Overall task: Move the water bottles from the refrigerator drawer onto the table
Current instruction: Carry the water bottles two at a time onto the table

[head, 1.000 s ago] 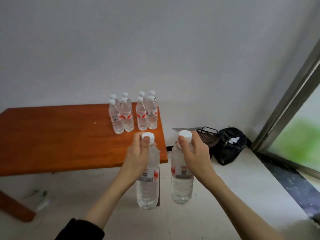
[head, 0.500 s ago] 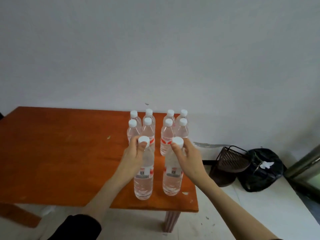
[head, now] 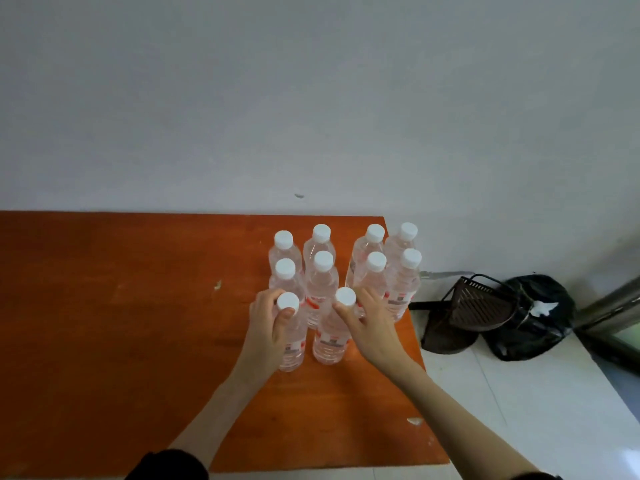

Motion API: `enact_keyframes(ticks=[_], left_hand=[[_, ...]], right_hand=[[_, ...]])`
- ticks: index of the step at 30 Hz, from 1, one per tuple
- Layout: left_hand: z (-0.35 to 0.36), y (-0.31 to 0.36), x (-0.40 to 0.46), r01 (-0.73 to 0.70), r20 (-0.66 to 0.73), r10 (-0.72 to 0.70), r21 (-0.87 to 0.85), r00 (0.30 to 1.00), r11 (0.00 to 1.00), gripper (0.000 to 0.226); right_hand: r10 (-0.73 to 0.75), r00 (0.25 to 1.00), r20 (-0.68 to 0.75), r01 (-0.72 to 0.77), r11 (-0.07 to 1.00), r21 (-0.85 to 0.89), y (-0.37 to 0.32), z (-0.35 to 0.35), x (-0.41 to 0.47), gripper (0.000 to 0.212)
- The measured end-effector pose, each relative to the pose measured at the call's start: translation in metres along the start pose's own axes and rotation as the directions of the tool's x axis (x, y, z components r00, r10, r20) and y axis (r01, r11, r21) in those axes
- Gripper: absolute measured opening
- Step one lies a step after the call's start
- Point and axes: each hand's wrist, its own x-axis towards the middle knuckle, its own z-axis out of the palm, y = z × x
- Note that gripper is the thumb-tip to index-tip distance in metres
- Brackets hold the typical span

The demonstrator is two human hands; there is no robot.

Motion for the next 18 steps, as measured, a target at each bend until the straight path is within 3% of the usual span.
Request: enact_keyframes(ticks=[6,11,18], left_hand=[[-0.001,-0.011,0.009,0.023,0.06,-0.02,-0.048,0.998,0.999,0.062],[-0.006,-0.01,0.011,0.044,0.13,-0.041,-0.021,0.991,0.999,0.029],[-0.018,0.004,0.013,-0.101,0.129,0.09,0.081,0.987,0.992,0.025]], right_hand=[[0.008,0.999,0.046,-0.008,1.0,0.0,-0.004,0.012,0.009,0.035],[0.016,0.998,0.064,-0.014,1.0,-0.027,-0.01,0.017,0.009,0.04],[0.097,0.99,0.102,-0.1,0.995,0.026,-0.02,0.007,-0.001,0.057]])
